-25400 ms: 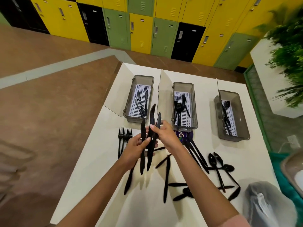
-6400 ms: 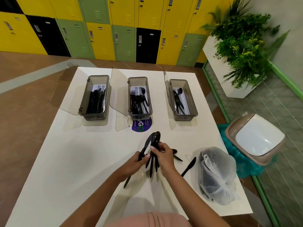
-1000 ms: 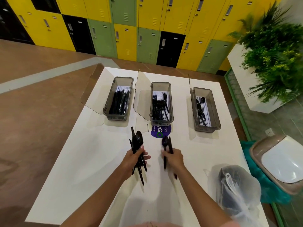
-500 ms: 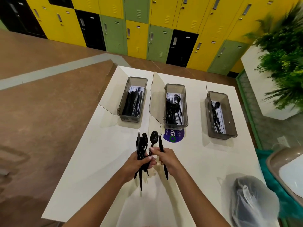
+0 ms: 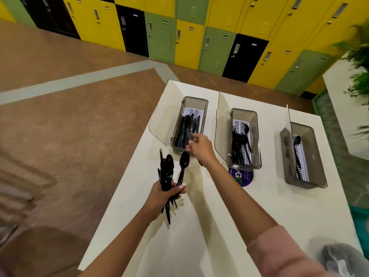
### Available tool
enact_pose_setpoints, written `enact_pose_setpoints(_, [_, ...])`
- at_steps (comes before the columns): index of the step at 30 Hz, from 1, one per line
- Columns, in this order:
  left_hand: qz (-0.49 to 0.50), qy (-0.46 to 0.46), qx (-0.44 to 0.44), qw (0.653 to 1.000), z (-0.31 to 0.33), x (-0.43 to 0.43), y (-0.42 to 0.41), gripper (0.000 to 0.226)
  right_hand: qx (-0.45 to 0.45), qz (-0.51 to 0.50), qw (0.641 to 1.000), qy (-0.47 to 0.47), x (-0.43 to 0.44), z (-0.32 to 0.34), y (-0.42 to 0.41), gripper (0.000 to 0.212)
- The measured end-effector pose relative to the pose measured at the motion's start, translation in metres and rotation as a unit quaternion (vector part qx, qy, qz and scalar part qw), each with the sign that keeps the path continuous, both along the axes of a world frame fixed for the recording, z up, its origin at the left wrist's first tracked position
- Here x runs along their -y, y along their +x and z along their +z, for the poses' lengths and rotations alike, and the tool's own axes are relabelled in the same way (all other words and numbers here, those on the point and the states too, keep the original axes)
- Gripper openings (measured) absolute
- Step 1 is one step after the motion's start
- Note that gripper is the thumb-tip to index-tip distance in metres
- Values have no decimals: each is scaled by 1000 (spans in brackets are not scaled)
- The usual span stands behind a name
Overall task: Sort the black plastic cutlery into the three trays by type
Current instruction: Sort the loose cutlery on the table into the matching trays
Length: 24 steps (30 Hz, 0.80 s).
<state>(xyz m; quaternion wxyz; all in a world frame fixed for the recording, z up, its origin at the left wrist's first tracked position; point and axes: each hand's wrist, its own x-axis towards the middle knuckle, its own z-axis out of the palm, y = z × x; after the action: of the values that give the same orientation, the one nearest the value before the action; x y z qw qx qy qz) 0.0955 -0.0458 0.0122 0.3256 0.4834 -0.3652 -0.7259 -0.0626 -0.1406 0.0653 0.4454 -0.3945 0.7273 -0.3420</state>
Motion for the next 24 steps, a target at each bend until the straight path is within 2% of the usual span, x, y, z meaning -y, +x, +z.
enact_pose_setpoints(2, [-5,2,-2,1000,2,2,2,28,-7,-19,1000,-10,24,0,-1,41])
enact_pose_setpoints(5, [-7,4,-1,1000,2,5,4,26,-104,43,994,-12,38,-2,-3,48])
enact_pose_setpoints(7, [-11,8,-9,1000,3,7,3,20,-133,80,988,-24,27,-1,-1,52])
enact_pose_setpoints(9, [-18,8,-21,1000,4,8,1,25,-145,109,982,-58,5,-1,2,51])
enact_pose_setpoints(12, [-30,16,-46,998,5,8,-7,20,-150,112,978,-95,-40,-10,7,54])
enact_pose_setpoints(16, [-72,10,-55,996,8,4,-19,24,-70,24,994,-82,-84,-17,9,59])
enact_pose_setpoints(19, [-119,14,-65,991,13,-4,-32,24,18,-63,996,-62,-96,-11,-6,37])
enact_pose_setpoints(21, [-143,12,-69,987,16,-9,-40,23,67,-86,992,-66,-101,-9,-20,20])
enact_pose_setpoints(24, [-167,6,-65,984,21,-12,-55,21,120,-100,984,-81,-108,-7,-45,16])
